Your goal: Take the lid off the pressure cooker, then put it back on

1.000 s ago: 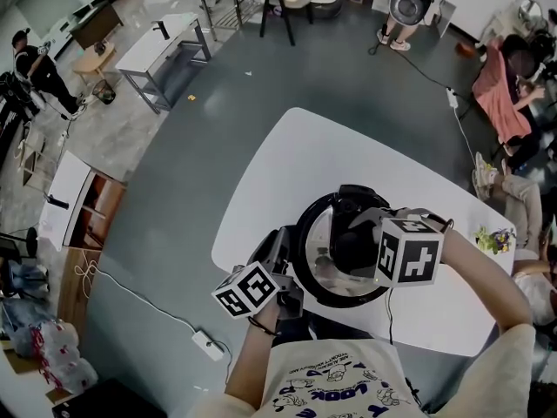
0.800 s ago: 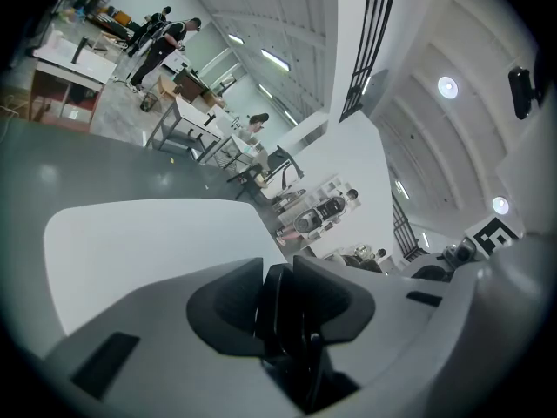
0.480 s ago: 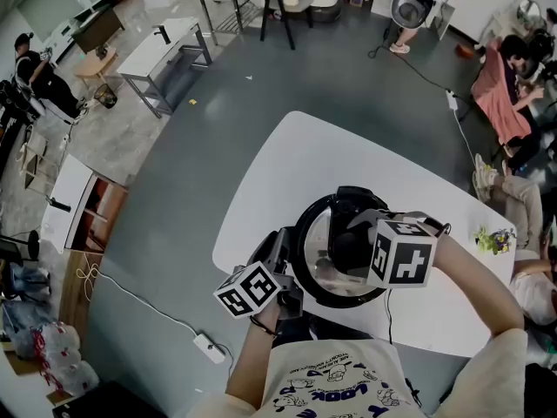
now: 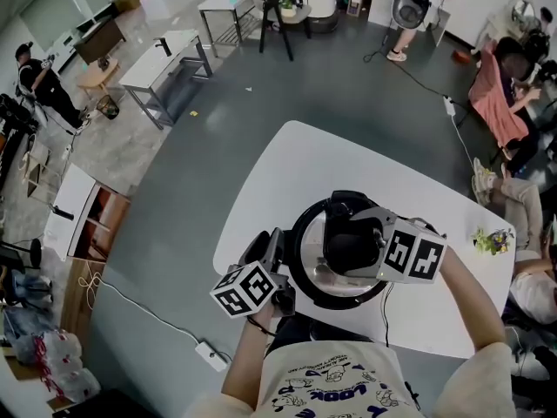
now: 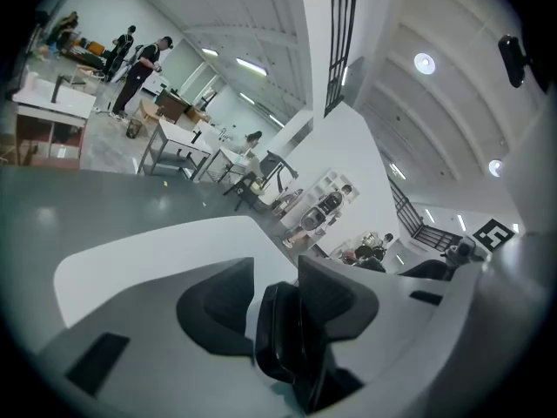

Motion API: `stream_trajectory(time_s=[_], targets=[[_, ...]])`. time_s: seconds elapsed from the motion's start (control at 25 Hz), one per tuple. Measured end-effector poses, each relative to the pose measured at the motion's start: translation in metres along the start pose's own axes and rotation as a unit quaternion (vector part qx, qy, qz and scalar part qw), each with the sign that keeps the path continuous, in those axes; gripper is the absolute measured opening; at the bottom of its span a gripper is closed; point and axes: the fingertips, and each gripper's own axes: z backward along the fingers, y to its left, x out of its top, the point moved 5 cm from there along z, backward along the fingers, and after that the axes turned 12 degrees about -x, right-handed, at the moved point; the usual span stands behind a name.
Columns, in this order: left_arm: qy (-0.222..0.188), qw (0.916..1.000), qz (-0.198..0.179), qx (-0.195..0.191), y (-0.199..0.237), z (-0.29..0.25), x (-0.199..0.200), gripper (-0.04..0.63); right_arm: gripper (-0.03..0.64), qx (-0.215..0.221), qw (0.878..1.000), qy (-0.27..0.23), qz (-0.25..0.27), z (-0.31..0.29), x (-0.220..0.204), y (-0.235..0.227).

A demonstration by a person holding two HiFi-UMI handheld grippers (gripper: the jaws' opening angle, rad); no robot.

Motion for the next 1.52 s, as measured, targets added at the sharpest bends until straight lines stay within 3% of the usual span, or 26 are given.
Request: stream_trajectory(time_s=[0.2,0.32,0.48,0.68,0.88,0.96,1.12,1.4,1.52], targets=[[-0.015,0.9983,-0.057,-0.002,-0.016,0.003,0.023,0.163,0.417,-0.034,0.992,-0.090,-0.080,0.028,0.004,-0.009],[-0.032,0.9952,-0.092,-0.010,-0.030,0.001,0.040,0.163,0.406,-0.094,0.973,-0.164,-0.135,0.051,0.005,-0.025],[-0.048,0.9869,-0.153,-0.021,-0.056,-0.001,0.057,0.163,0.337,-0.192,0.930,-0.241,-0.200,0.080,0.000,-0.044],[-0.070,0.9685,-0.237,-0.034,-0.096,0.001,0.075,0.158,0.230,-0.298,0.881,-0.284,-0.234,0.107,-0.004,-0.046],[-0.095,0.9499,-0.293,-0.052,-0.135,0.004,0.085,0.113,0.122,-0.405,0.814,-0.326,-0.260,0.137,-0.003,-0.044],[-0.105,0.9426,-0.313,-0.054,-0.147,0.005,0.087,0.090,0.097,-0.436,0.790,-0.337,-0.270,0.147,-0.004,-0.043],[-0.123,0.9295,-0.344,-0.051,-0.165,0.010,0.088,0.051,0.073,-0.474,0.753,-0.347,-0.297,0.158,-0.010,-0.041],[-0.136,0.9221,-0.358,-0.054,-0.179,0.017,0.083,0.014,0.022,-0.498,0.722,-0.347,-0.332,0.163,-0.017,-0.034],[-0.135,0.9207,-0.362,-0.050,-0.180,0.023,0.082,0.014,0.012,-0.508,0.716,-0.346,-0.331,0.161,-0.016,-0.030]])
